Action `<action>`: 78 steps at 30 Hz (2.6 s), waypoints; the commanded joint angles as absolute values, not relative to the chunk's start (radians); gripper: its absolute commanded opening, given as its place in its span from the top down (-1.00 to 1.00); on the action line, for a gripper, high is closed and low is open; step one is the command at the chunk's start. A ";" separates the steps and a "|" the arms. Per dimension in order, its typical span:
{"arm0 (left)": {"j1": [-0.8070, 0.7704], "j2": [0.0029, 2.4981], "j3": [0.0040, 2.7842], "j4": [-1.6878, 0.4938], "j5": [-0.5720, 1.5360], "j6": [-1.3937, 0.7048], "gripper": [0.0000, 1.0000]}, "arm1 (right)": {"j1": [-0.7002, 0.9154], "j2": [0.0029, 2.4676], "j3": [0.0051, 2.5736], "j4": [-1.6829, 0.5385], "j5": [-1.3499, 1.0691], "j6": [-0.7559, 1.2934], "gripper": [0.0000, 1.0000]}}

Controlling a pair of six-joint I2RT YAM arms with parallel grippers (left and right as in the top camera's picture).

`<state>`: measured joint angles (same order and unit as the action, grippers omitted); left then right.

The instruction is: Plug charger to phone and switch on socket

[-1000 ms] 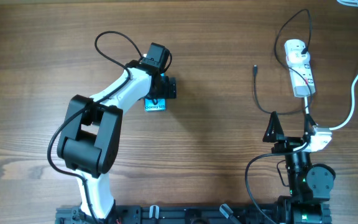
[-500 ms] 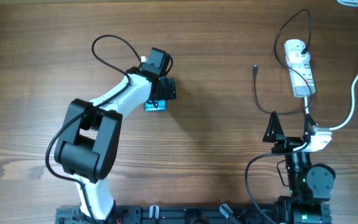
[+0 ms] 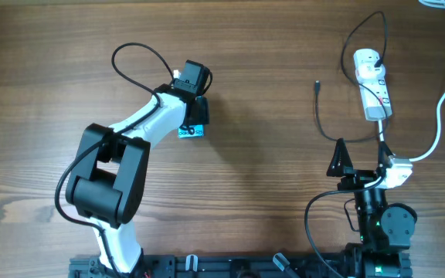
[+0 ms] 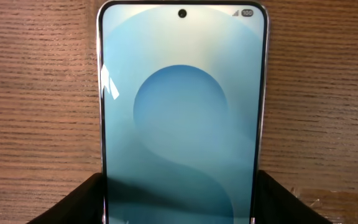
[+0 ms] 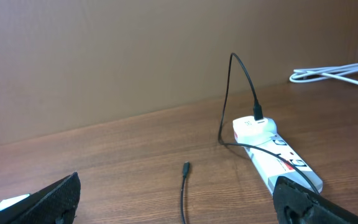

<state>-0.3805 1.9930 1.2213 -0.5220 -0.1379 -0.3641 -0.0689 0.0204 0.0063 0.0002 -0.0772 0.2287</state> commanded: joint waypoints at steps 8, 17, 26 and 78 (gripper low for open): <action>-0.377 2.059 1.272 -0.664 -0.046 -0.348 -0.05 | -0.076 0.014 0.005 0.002 -0.061 0.210 -0.99; -0.377 1.948 1.280 -0.704 -0.046 -0.348 -0.05 | -0.076 0.014 0.005 0.002 -0.061 0.210 -0.99; -0.377 1.730 1.283 -0.761 0.027 -0.353 -0.05 | -0.076 0.014 0.005 0.002 -0.061 0.210 -0.99; -0.246 1.603 1.285 -0.591 0.856 -1.168 -0.13 | 0.413 0.995 0.702 -0.202 -0.278 0.445 -0.90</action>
<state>-0.2466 1.6287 1.2819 -0.5968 0.9718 -1.1656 0.2787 1.0012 0.6930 -0.2218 -0.5140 0.4664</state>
